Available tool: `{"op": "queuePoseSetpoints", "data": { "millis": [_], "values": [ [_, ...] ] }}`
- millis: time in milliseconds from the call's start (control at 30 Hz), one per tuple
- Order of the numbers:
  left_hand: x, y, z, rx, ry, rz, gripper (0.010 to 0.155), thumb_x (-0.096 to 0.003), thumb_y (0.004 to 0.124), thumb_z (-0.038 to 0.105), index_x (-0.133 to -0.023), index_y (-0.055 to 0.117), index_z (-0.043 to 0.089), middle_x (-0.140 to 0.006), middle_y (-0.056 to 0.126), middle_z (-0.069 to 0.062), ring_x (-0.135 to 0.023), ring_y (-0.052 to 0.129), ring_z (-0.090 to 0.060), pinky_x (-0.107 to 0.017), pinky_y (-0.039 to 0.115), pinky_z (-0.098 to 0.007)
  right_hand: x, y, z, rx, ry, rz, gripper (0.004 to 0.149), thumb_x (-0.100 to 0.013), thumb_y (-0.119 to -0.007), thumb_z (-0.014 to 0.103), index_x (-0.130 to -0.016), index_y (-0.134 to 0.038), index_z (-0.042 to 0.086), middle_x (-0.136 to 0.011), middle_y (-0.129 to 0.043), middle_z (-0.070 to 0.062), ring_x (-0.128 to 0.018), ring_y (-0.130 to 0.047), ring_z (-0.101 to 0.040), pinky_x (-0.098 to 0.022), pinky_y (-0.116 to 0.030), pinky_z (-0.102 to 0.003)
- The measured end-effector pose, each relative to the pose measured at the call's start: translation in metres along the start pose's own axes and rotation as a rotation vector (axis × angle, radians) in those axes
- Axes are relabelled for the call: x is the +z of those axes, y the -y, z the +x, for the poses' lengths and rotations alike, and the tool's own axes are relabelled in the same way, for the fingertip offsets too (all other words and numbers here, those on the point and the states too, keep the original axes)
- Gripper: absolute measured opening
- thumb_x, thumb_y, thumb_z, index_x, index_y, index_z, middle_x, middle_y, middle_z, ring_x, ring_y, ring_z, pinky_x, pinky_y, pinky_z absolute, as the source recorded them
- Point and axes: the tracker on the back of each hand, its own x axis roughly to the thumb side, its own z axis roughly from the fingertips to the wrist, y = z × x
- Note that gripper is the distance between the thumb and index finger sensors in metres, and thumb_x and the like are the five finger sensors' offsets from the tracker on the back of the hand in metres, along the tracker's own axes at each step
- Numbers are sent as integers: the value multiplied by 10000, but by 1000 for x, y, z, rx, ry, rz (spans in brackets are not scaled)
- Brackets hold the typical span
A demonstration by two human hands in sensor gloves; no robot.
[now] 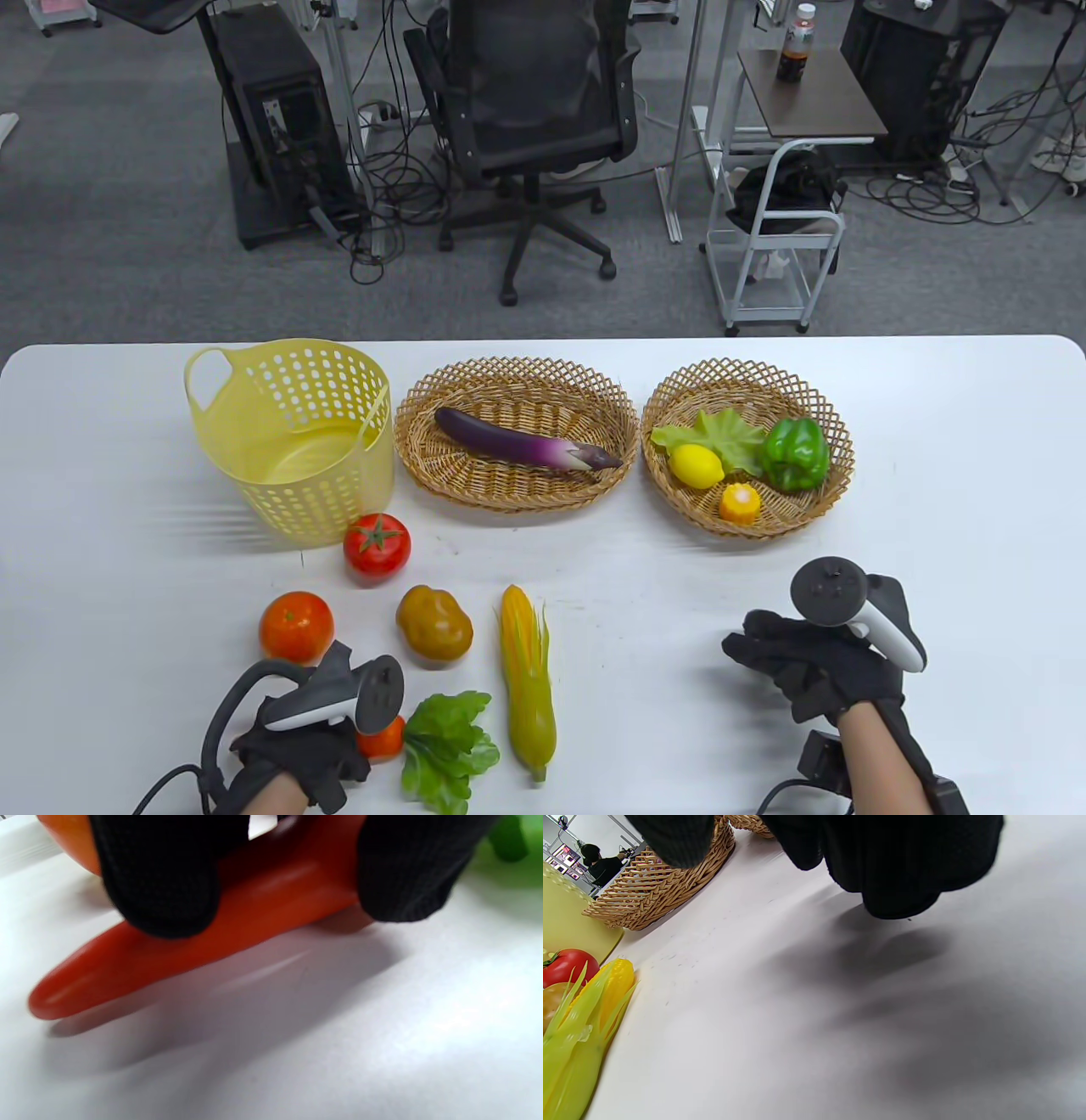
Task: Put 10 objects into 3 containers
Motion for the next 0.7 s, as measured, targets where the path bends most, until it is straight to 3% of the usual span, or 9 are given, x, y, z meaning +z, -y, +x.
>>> {"op": "queuePoseSetpoints", "data": {
  "millis": [133,300,500,700],
  "values": [
    [4,-1,-2,17,30,15,727,-430,936,503,-1066,637,317,-1063,742,-186,-898,895,-426,-375,942,-375,0,0,0,-4,-1,3,753,-592,-657,530,-1113,-521,5,-1049,-650,-356,-749,-832,-512,-525,-746,-550],
    [33,-23,-10,140,131,175,725,-434,936,502,-1068,634,323,-1066,744,-155,-909,883,-407,-345,931,-309,0,0,0,-6,2,3,753,-592,-655,530,-1114,-519,5,-1050,-649,-356,-751,-832,-509,-525,-747,-549],
    [87,-62,-41,310,223,530,725,-472,901,521,-1096,573,354,-1100,673,-101,-961,815,-353,-381,882,-269,-1,0,0,-8,5,5,753,-593,-654,531,-1115,-517,6,-1050,-649,-354,-747,-834,-509,-526,-747,-548],
    [110,-82,-97,607,216,1045,728,-486,873,533,-1106,527,373,-1112,650,-39,-990,790,-321,-429,870,-282,-1,-1,0,-15,5,9,749,-593,-654,530,-1114,-517,9,-1049,-650,-355,-745,-835,-508,-525,-748,-547]
  ]
}}
